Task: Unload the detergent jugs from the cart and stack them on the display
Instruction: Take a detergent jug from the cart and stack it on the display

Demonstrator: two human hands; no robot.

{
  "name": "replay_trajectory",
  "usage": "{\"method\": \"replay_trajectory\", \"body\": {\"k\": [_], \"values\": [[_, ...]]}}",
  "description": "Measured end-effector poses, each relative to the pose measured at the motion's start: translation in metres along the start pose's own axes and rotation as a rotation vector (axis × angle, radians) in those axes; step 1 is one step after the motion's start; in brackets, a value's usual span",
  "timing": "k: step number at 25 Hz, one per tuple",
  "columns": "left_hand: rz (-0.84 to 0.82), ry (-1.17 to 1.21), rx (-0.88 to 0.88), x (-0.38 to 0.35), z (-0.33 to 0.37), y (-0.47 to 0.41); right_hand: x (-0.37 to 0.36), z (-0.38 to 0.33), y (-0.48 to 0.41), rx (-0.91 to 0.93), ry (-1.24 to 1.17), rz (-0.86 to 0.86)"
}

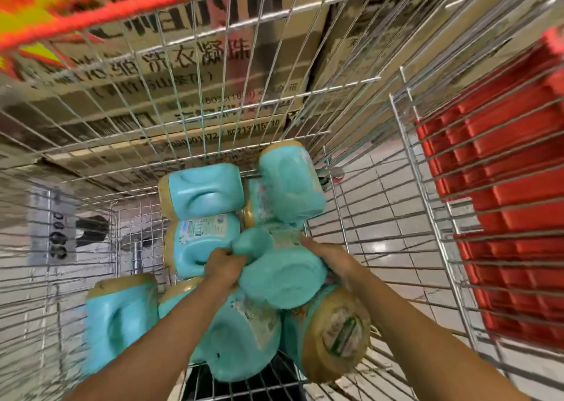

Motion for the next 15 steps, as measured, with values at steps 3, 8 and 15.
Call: {"method": "replay_trajectory", "body": {"k": [3, 8, 15], "values": [[0.001, 0.218, 0.011, 0.022, -0.001, 0.032, -0.005, -0.012, 0.034, 0.072, 0.043, -0.068], [0.023, 0.554, -0.097, 0.064, 0.004, 0.084, -0.016, -0.054, 0.102, 0.221, -0.046, -0.186], [-0.055, 0.948, -0.343, 0.121, 0.049, 0.172, -0.043, -0.115, 0.220, 0.585, -0.014, -0.248]]}}
Point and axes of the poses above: each hand's wrist, its own y-axis away from the middle knuckle, its own x-axis out of the back of the hand, z = x × y, the point moved 7 cm from there along -y, towards the middle knuckle, and after that the axes turned 6 degrees about -y, right-handed, at the moved point
